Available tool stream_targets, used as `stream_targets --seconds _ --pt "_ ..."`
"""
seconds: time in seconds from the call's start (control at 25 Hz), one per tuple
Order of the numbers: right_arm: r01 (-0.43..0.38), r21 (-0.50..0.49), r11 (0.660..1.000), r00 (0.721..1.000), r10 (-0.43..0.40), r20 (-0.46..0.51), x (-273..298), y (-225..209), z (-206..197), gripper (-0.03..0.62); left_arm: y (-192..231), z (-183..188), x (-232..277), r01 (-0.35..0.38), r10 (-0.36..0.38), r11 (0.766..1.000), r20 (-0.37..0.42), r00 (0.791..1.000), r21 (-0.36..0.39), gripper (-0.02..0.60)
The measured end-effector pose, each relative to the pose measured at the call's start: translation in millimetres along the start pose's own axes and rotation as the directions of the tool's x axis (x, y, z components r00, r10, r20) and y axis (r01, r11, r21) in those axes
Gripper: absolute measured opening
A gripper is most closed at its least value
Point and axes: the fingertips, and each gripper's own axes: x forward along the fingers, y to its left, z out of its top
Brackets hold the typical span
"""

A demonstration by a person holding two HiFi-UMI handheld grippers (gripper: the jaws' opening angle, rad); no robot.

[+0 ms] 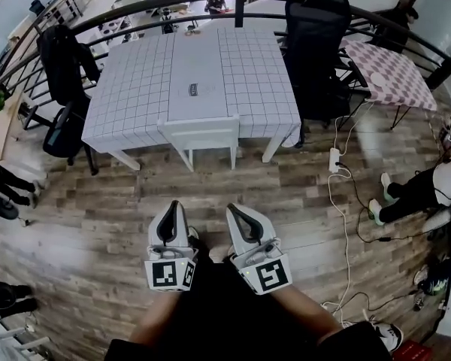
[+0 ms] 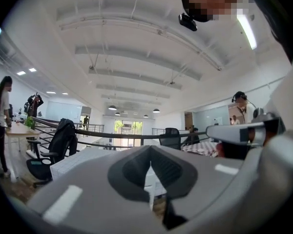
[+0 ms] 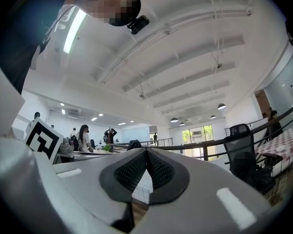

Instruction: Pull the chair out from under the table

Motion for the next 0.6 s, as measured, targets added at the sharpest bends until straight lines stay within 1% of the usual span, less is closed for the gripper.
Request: stream_targets --seconds 0.08,0.16,0.36,0.52,0.6 --pt "0.005 0.019 1.0 1.0 -0.005 -0.01 -7.5 -2.6 -7.9 -0.003 -3.6 -3.7 -2.4 0.0 0.0 1.0 0.003 1.0 0.008 0.009" --pt "0.013 0.041 0.999 0.999 -0.011 -0.045 -6.8 -9.8 -8.7 -0.003 -5.0 2.9 1.6 0.0 0.0 1.0 0.007 1.0 0.014 0.008" --pt "0.064 0.116 0.991 0.993 -0.052 -0.103 -0.4 -30.4 -20.0 -0.003 -5.2 6.0 18.4 0.015 -0.015 1.0 -0.003 1.0 0.017 0.009" --pt "0.085 0.099 0.991 0.99 -0.073 -0.117 8.3 -39.2 -24.3 -0.003 0.3 5.4 33.6 0.032 -0.032 0.999 -0.003 0.999 0.015 0.009" --pt "0.102 0.107 0.989 0.989 -0.089 -0.116 20.4 -49.0 -22.7 -0.003 3.6 5.2 47.9 0.049 -0.048 0.999 -0.01 0.999 0.016 0.009"
